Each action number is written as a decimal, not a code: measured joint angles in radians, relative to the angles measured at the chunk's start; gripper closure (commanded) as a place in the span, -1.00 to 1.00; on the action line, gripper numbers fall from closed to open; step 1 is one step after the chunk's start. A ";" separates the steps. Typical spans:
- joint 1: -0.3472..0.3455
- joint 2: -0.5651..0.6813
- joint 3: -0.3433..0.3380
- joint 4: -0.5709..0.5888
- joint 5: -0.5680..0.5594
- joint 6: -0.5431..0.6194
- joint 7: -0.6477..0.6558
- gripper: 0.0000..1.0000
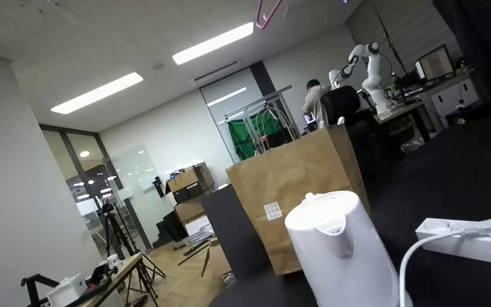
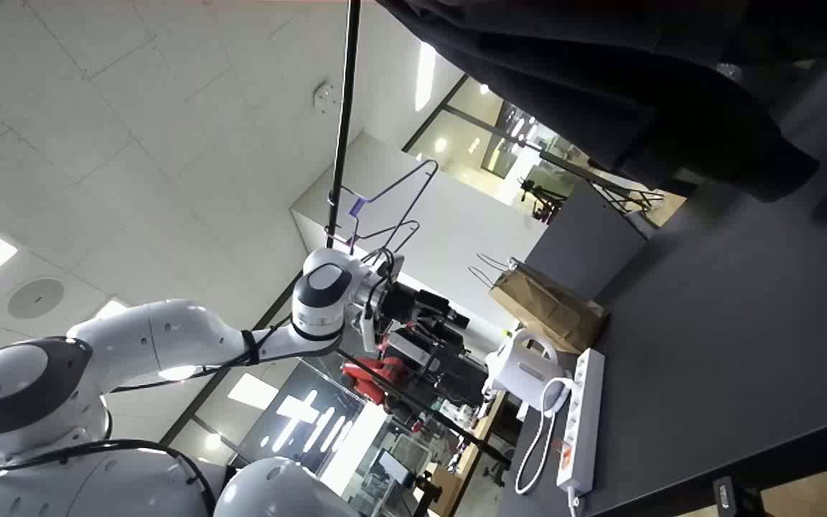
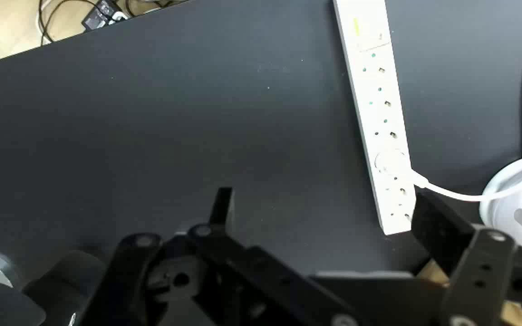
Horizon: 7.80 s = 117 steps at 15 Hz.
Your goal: Remove the hanger from the clothesline pole and place it on the table
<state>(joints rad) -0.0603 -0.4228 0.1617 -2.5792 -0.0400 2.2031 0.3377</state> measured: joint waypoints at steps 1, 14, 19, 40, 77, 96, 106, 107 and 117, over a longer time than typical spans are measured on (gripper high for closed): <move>0.000 0.000 0.000 0.000 0.000 0.000 0.000 -1.00; 0.000 0.000 0.000 0.000 0.000 0.000 0.000 -1.00; 0.007 -0.004 -0.005 0.003 0.000 -0.003 0.000 -1.00; 0.042 -0.109 -0.022 0.159 0.007 -0.161 -0.048 -1.00; 0.133 -0.222 -0.048 0.350 0.114 -0.198 -0.286 -1.00; -0.145 -0.222 0.067 0.227 -0.025 0.525 -0.028 -1.00; -0.293 -0.212 0.199 0.185 -0.041 0.729 0.037 0.23; -0.302 -0.212 0.208 0.182 -0.041 0.739 0.040 0.35; -0.440 -0.245 0.314 0.144 -0.029 0.872 0.062 0.96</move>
<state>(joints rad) -0.5006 -0.6675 0.4758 -2.4356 -0.0693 3.0751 0.3994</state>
